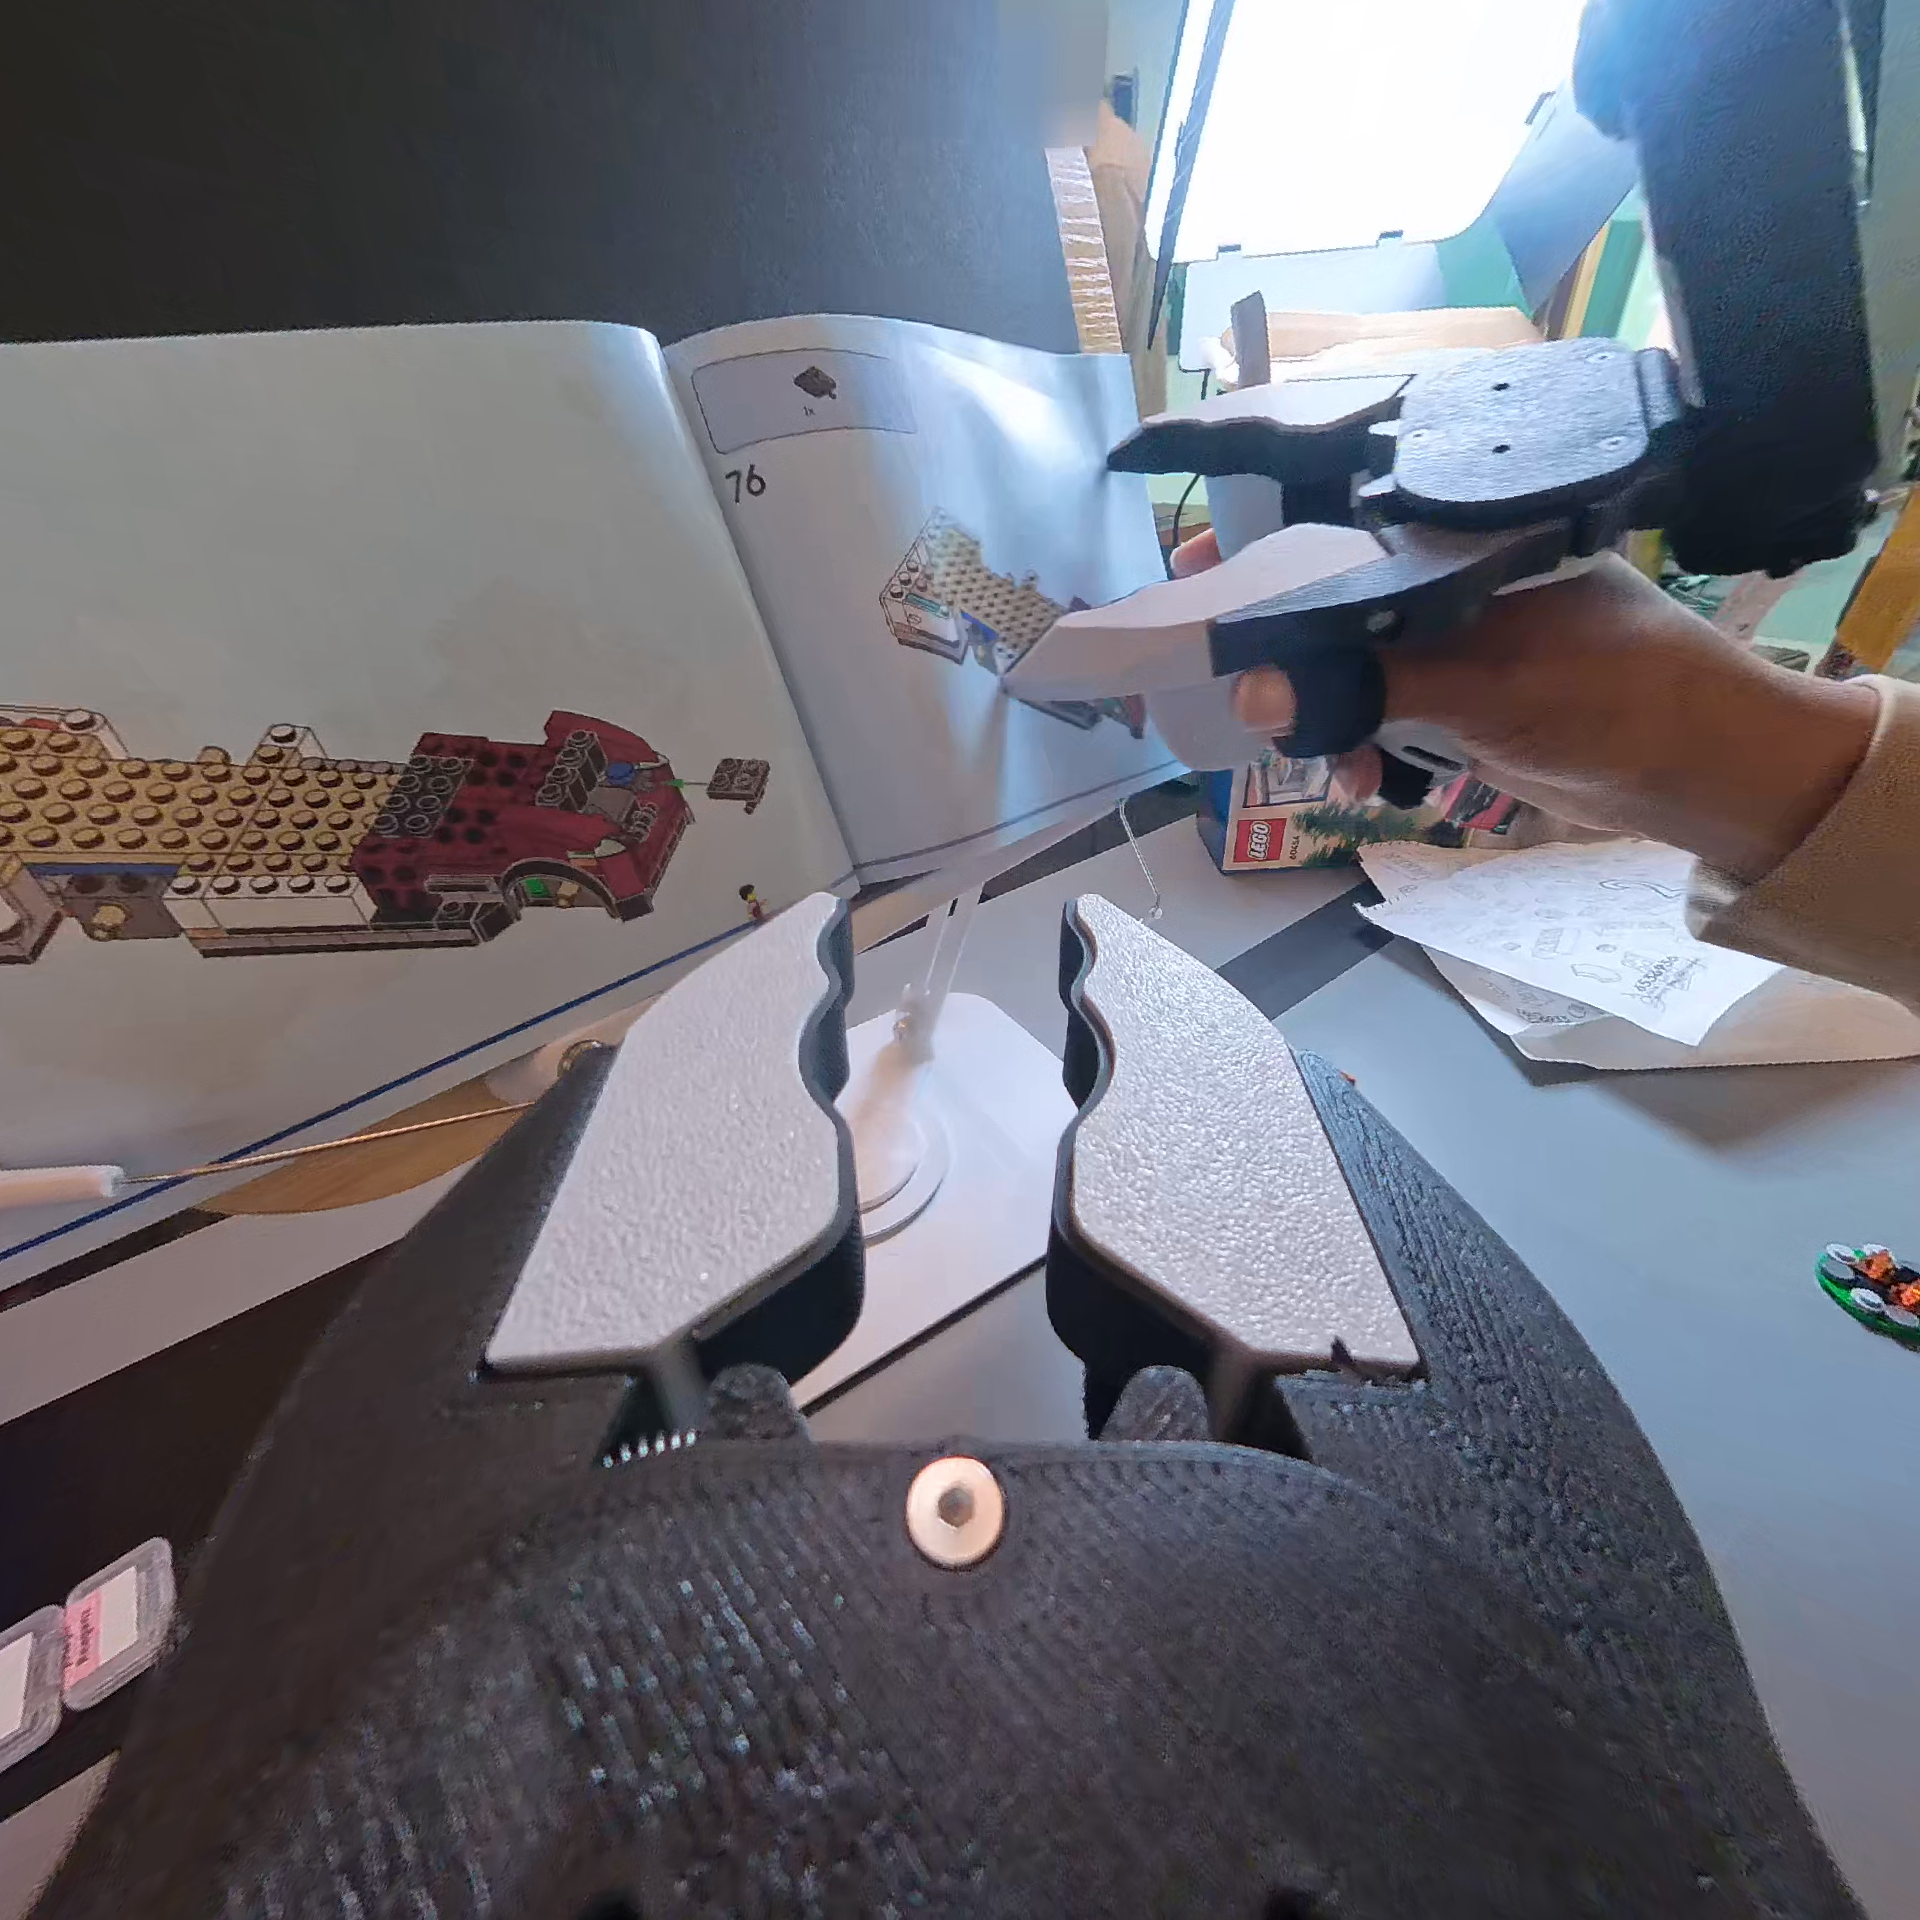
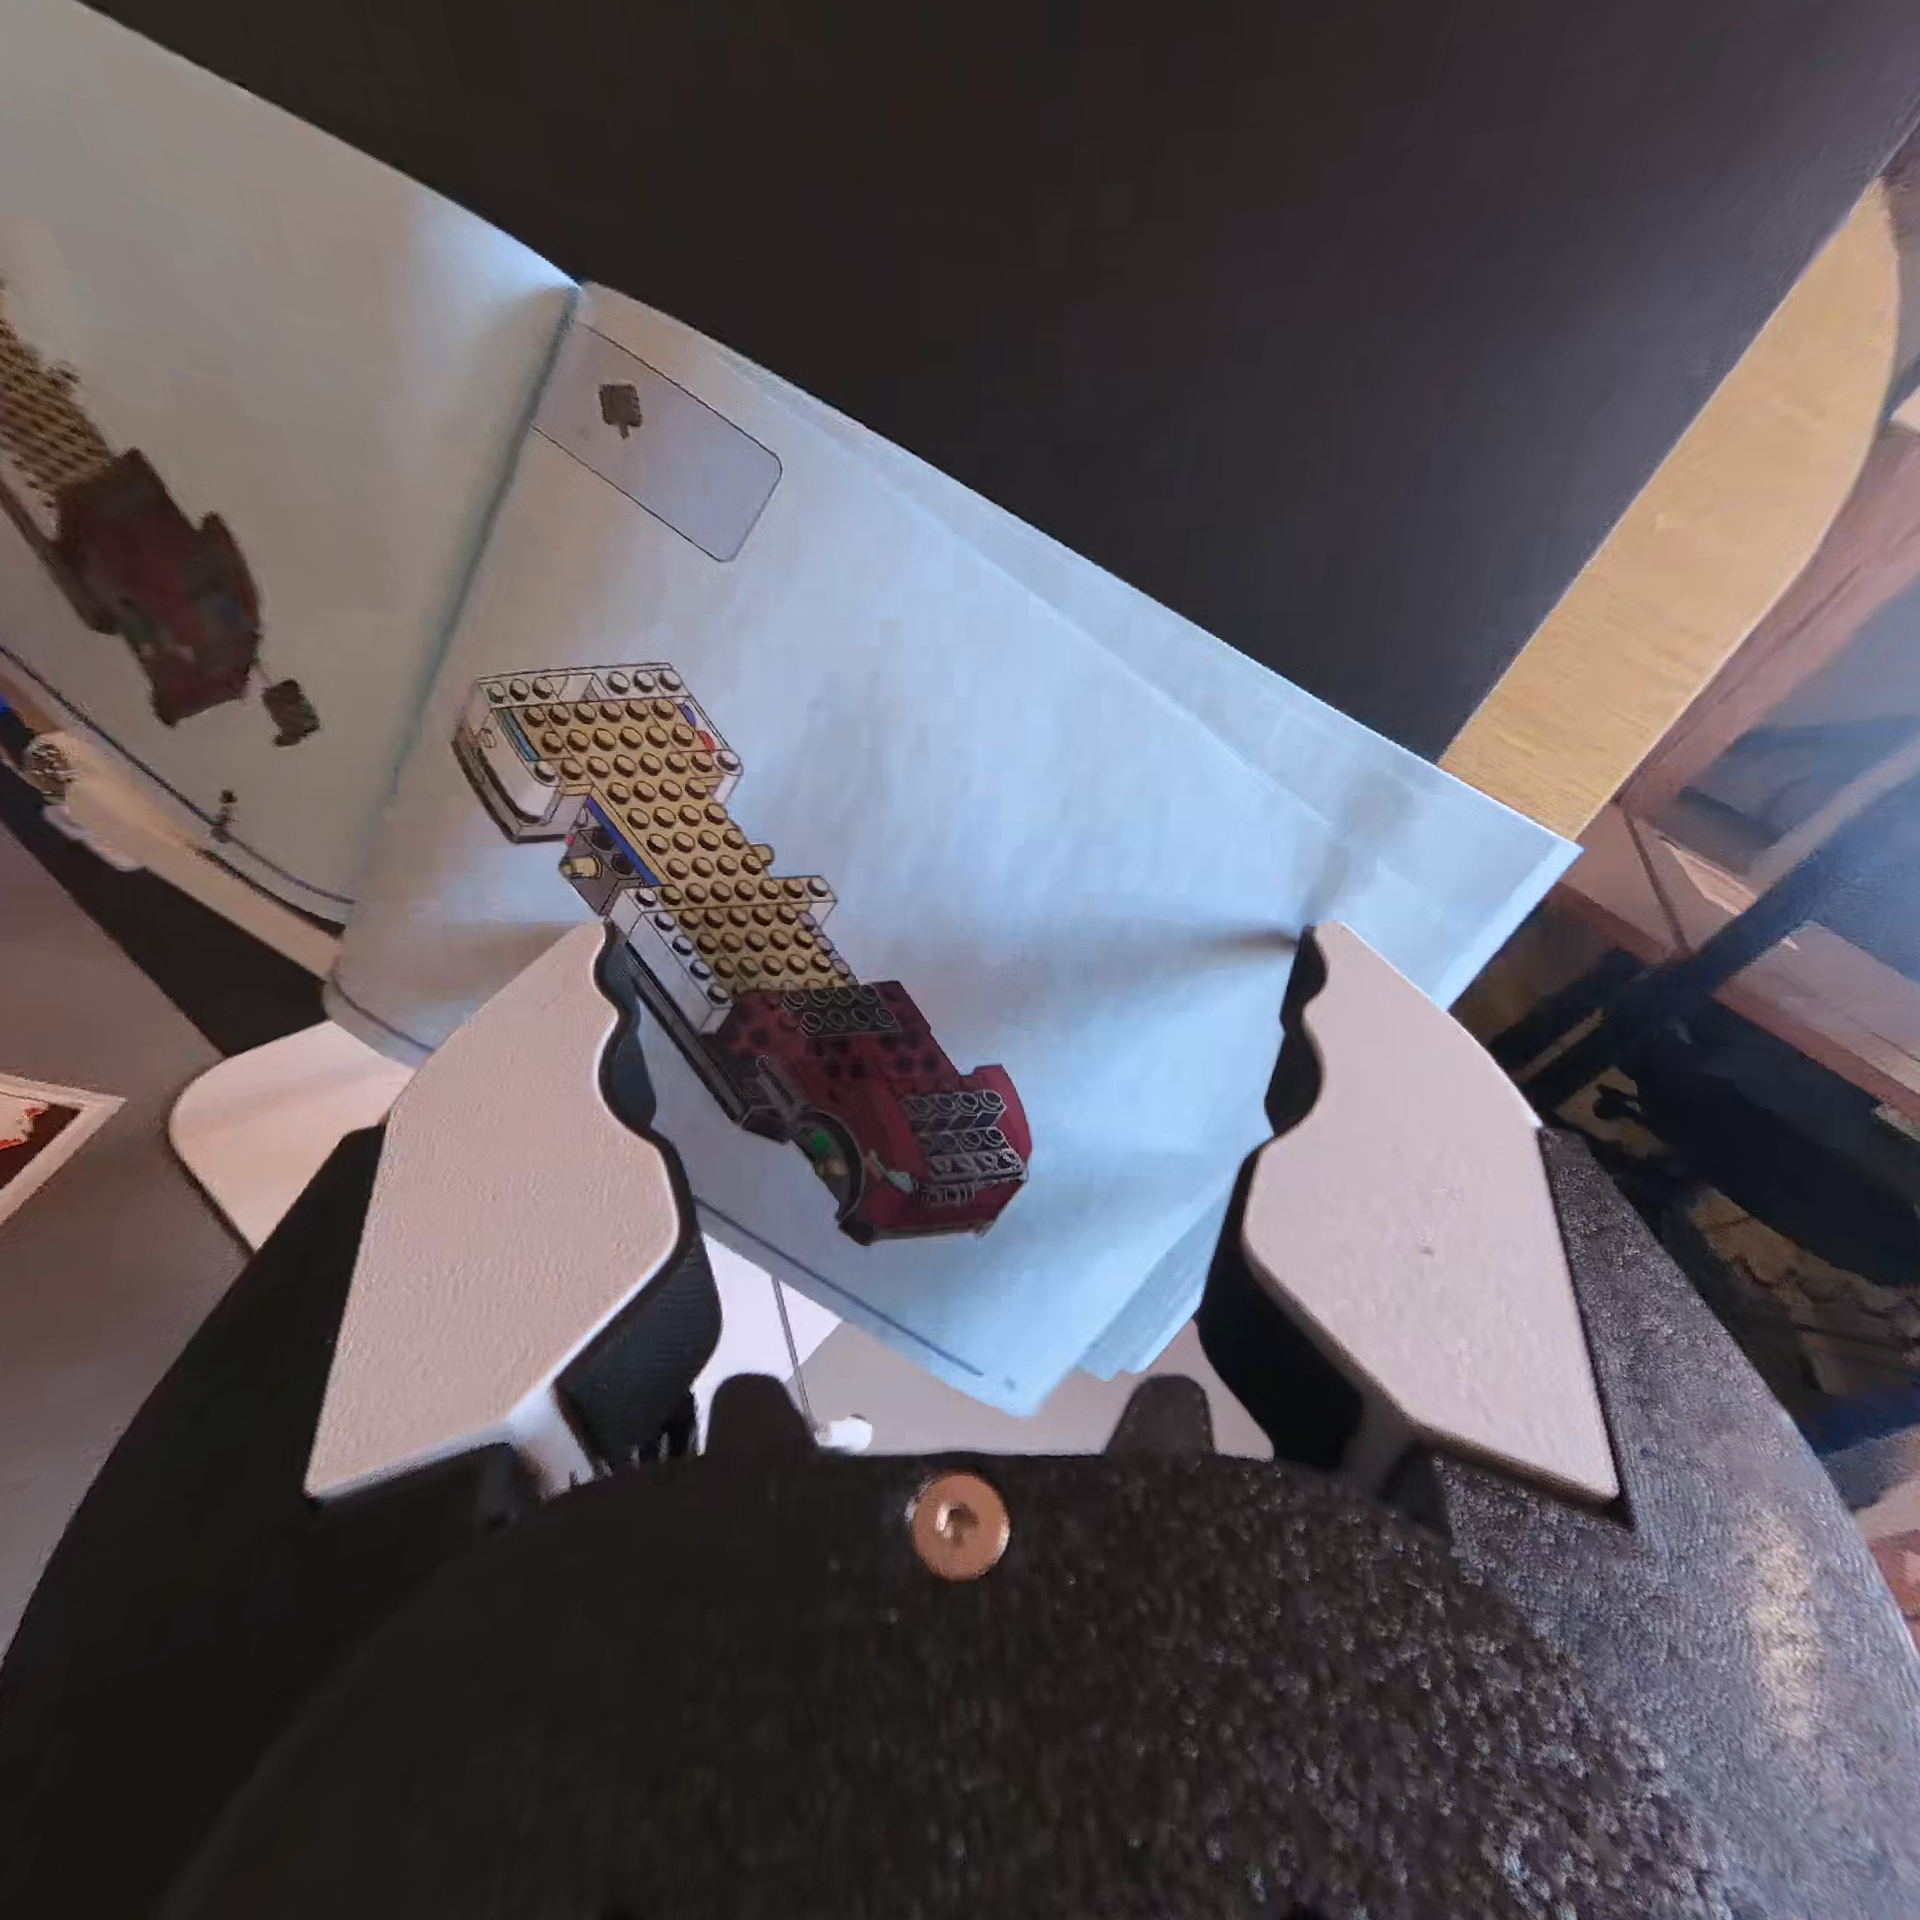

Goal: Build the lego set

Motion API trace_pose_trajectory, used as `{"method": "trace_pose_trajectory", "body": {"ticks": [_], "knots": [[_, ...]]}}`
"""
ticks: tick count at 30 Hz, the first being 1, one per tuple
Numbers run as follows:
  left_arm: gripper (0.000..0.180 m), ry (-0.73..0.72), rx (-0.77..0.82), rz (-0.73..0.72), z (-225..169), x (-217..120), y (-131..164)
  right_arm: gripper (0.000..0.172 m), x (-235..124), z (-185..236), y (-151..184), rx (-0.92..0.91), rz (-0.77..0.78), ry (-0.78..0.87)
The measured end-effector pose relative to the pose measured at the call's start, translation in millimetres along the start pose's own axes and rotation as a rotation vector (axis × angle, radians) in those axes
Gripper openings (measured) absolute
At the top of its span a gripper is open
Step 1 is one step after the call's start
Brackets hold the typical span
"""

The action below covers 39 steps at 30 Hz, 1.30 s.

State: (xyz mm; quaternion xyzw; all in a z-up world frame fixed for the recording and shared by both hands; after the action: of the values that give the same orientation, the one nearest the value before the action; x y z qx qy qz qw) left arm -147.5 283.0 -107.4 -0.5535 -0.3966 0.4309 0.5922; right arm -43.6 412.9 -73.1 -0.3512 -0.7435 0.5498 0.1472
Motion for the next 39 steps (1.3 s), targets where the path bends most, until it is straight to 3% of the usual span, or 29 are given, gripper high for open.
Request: {"method": "trace_pose_trajectory", "body": {"ticks": [3, 8, 15, 16, 20, 23, 27, 31, 35, 39], "knots": [[0.038, 0.004, 0.002, 0.000, -2, -1, 1, 0.117, 10, 0, -1, -0.002, 0.024, 0.048], [0.036, 0.006, -0.006, 0.007, 0, -2, 5, 0.079, 12, -4, -7, 0.061, -0.022, 0.075], [0.032, 0.018, 0.000, -0.001, -3, 2, 2, 0.022, 11, 8, -6, -0.034, -0.002, 0.003], [0.032, 0.018, 0.010, -0.002, -4, 5, -2, 0.020, 10, 9, -5, -0.050, 0.005, -0.002], [0.037, 0.000, 0.045, 0.030, -5, 35, -24, 0.026, 6, 13, 0, -0.034, 0.017, -0.042], [0.048, -0.027, 0.045, 0.146, -8, 68, -25, 0.034, 4, 18, 7, -0.013, 0.021, -0.083], [0.025, -0.206, 0.190, 0.155, 5, 90, -23, 0.044, -10, 17, 15, 0.037, -0.014, -0.096], [0.001, -0.227, 0.220, 0.103, 7, 80, -23, 0.054, -32, 3, 22, 0.069, -0.071, -0.047], [0.000, -0.129, 0.077, 0.060, 6, 66, -26, 0.069, -40, -3, 25, 0.108, -0.096, -0.048], [0.002, -0.067, 0.000, 0.036, 11, 54, -26, 0.073, -42, -2, 15, 0.141, -0.149, -0.091]]}}
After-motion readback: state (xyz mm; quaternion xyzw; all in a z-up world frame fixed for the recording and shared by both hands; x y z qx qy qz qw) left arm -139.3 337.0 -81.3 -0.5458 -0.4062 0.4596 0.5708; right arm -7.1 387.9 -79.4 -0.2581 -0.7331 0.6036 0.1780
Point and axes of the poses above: each gripper's, where its closed fingertips meet, x out along the fingers, y out of its underside, z = x × y across the jaws, the point moved 2 cm from there along -x, back along the fingers, and after that the axes turned 7 degrees about -y, right-handed, at the moved point
